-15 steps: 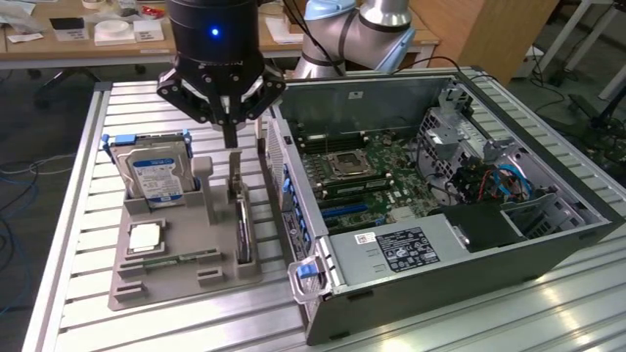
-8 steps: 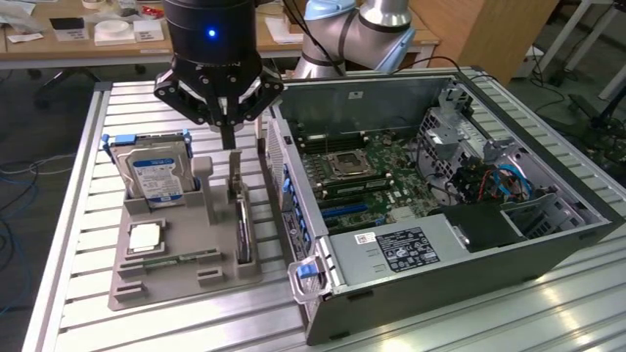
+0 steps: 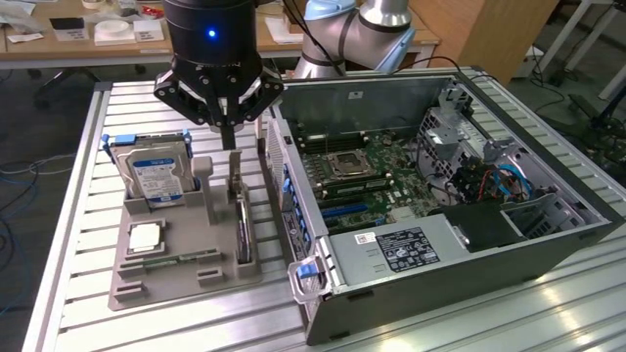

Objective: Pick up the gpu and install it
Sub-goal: 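Pick up the gpu and move the gpu toward the slot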

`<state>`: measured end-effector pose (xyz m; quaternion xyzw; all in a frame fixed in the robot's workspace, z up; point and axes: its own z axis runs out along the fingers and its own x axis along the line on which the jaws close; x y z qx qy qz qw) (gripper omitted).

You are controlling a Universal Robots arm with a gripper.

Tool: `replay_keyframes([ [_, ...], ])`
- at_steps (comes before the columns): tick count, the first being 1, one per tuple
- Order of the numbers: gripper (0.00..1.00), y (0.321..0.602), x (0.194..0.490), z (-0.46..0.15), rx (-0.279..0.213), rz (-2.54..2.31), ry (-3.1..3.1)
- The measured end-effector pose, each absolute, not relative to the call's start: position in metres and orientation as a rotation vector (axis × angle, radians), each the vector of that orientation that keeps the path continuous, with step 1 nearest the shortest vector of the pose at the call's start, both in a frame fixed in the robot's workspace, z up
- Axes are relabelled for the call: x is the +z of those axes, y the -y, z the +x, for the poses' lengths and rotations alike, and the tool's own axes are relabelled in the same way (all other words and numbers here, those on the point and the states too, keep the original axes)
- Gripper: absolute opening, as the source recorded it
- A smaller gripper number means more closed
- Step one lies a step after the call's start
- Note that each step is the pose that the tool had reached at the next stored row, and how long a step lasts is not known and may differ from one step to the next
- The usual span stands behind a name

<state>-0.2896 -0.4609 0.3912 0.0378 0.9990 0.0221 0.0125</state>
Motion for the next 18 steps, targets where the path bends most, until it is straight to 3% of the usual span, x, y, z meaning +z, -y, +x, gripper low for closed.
replay_keyframes([
  [7, 0.11, 0.461, 0.3912, -0.2896, 0.069, 0.118, -3.114],
  [15, 0.42, 0.461, 0.3912, -0.2896, 0.069, 0.118, -3.114],
  [18, 0.42, 0.4609, 0.3912, -0.2896, 0.069, 0.118, -3.114],
])
